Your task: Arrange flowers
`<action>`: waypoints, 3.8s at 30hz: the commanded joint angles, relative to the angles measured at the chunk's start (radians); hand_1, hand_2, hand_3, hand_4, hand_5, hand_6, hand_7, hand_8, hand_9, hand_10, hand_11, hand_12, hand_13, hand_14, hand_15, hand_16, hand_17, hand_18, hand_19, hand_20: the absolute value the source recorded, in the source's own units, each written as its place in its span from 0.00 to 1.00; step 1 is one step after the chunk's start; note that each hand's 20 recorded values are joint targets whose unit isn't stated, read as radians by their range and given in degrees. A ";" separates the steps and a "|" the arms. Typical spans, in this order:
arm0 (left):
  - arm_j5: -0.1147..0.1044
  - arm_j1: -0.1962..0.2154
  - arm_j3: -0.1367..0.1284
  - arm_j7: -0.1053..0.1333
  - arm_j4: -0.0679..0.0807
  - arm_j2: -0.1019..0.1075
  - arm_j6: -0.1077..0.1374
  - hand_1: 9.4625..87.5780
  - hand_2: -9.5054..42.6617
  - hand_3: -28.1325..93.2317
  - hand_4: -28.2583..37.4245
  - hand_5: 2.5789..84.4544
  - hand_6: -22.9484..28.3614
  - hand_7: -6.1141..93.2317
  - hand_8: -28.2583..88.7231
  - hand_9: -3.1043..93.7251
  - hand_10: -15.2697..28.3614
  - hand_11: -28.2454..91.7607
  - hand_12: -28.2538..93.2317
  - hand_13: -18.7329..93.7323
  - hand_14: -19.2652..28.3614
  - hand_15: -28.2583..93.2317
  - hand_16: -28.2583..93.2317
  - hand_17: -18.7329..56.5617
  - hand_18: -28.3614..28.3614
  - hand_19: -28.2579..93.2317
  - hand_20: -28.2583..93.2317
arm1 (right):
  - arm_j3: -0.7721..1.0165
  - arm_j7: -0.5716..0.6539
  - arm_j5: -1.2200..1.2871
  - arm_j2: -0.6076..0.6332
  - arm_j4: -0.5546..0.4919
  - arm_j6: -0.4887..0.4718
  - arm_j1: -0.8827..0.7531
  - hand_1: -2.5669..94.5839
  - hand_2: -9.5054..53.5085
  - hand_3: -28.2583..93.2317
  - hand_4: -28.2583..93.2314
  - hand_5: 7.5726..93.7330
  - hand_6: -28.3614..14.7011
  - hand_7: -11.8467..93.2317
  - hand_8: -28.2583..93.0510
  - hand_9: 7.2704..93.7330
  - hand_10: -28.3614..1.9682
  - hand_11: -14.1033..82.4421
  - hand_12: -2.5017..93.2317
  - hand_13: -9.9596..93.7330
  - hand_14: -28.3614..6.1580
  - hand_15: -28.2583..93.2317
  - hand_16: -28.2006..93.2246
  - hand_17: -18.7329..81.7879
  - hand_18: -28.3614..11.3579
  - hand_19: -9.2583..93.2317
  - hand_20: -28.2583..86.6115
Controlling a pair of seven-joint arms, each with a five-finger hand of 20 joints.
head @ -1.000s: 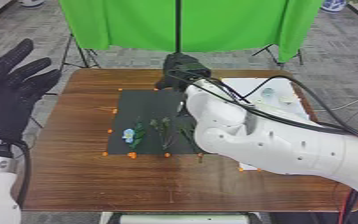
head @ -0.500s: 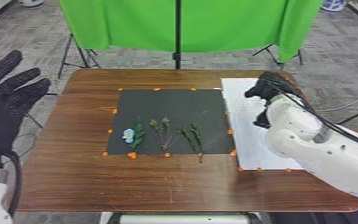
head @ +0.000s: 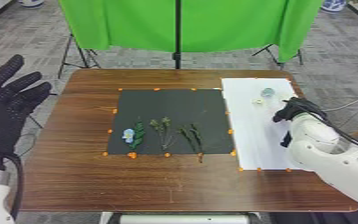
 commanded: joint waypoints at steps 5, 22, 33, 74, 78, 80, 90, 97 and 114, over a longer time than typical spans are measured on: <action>-0.006 -0.020 0.023 -0.014 0.015 0.007 -0.001 0.13 0.34 0.86 0.00 0.36 0.60 0.21 0.16 0.34 0.80 0.44 0.32 0.38 0.98 0.66 0.15 0.16 0.98 0.77 0.26 | -0.166 -0.010 -0.061 -0.062 0.038 0.051 0.098 0.36 0.00 0.84 0.01 0.53 0.65 0.25 0.14 0.75 0.42 0.37 0.18 0.79 0.51 0.71 0.34 0.57 0.18 1.00 0.38; -0.006 -0.005 0.014 -0.008 0.007 -0.001 0.003 0.13 0.34 0.86 0.00 0.36 0.60 0.21 0.16 0.34 0.79 0.44 0.32 0.38 0.98 0.66 0.15 0.16 0.98 0.77 0.26 | -0.349 -0.001 -0.267 -0.068 0.074 0.299 0.190 0.59 0.00 0.78 0.00 0.90 0.75 0.30 0.25 1.00 0.77 0.33 0.31 0.94 0.75 0.65 0.40 0.66 0.27 1.00 0.47; 0.002 -0.011 0.008 -0.012 0.002 0.000 0.005 0.13 0.34 0.86 0.00 0.36 0.60 0.21 0.16 0.34 0.80 0.44 0.32 0.38 0.98 0.66 0.15 0.16 0.98 0.77 0.26 | -0.392 -0.041 -0.331 -0.128 0.008 0.368 0.313 0.60 0.00 0.79 0.00 0.92 0.72 0.30 0.26 1.00 0.76 0.37 0.30 0.95 0.76 0.66 0.40 0.66 0.27 1.00 0.50; 0.036 -0.499 0.301 -0.136 0.102 0.119 -0.068 0.13 0.34 0.86 0.00 0.36 0.60 0.21 0.16 0.34 0.80 0.44 0.32 0.38 0.98 0.66 0.15 0.16 0.99 0.78 0.25 | -0.725 -0.182 -0.072 -0.869 0.229 0.238 0.613 0.59 0.00 0.77 0.00 0.90 0.77 0.30 0.24 1.00 0.78 0.38 0.29 0.93 0.77 0.69 0.41 0.61 0.28 1.00 0.52; 0.028 -0.476 0.291 -0.085 0.094 0.136 -0.058 0.13 0.34 0.86 0.00 0.36 0.60 0.21 0.16 0.34 0.80 0.44 0.32 0.38 0.98 0.66 0.15 0.16 0.99 0.78 0.25 | -0.789 -0.184 -0.036 -0.879 0.228 0.270 0.665 0.59 0.00 0.75 0.00 0.89 0.78 0.29 0.23 1.00 0.78 0.39 0.28 0.93 0.77 0.69 0.41 0.61 0.28 1.00 0.52; 0.026 -0.466 0.280 -0.077 0.090 0.136 -0.063 0.13 0.34 0.86 0.00 0.36 0.60 0.21 0.16 0.34 0.80 0.44 0.32 0.38 0.98 0.66 0.15 0.16 0.99 0.78 0.25 | -0.798 -0.186 -0.026 -0.878 0.221 0.261 0.675 0.59 0.00 0.74 0.00 0.87 0.78 0.29 0.23 1.00 0.78 0.39 0.28 0.93 0.77 0.69 0.40 0.61 0.28 1.00 0.52; 0.017 -0.472 0.301 -0.027 0.091 0.157 -0.066 0.13 0.34 0.86 0.00 0.36 0.60 0.21 0.16 0.34 0.80 0.44 0.32 0.38 0.98 0.66 0.15 0.16 0.99 0.79 0.24 | -0.870 -0.134 -0.006 -0.896 0.232 0.325 0.731 0.60 0.00 0.69 0.00 0.84 0.79 0.28 0.22 1.00 0.78 0.39 0.26 0.92 0.77 0.70 0.40 0.60 0.29 1.00 0.52; 0.016 -0.474 0.305 -0.027 0.092 0.155 -0.069 0.13 0.34 0.86 0.00 0.36 0.60 0.21 0.16 0.34 0.80 0.44 0.32 0.38 0.99 0.66 0.15 0.16 0.99 0.79 0.24 | -0.851 -0.131 0.014 -0.886 0.233 0.280 0.720 0.59 0.00 0.69 0.00 0.83 0.79 0.27 0.21 0.99 0.77 0.41 0.24 0.92 0.77 0.71 0.40 0.60 0.29 1.00 0.52; 0.015 -0.472 0.313 -0.018 0.094 0.154 -0.062 0.13 0.34 0.86 0.00 0.36 0.60 0.21 0.16 0.34 0.80 0.44 0.32 0.38 0.98 0.66 0.15 0.16 0.99 0.79 0.23 | -0.804 -0.131 0.047 -0.867 0.228 0.215 0.695 0.55 0.00 0.71 0.00 0.66 0.80 0.27 0.11 0.95 0.74 0.42 0.21 0.90 0.75 0.72 0.39 0.58 0.28 1.00 0.51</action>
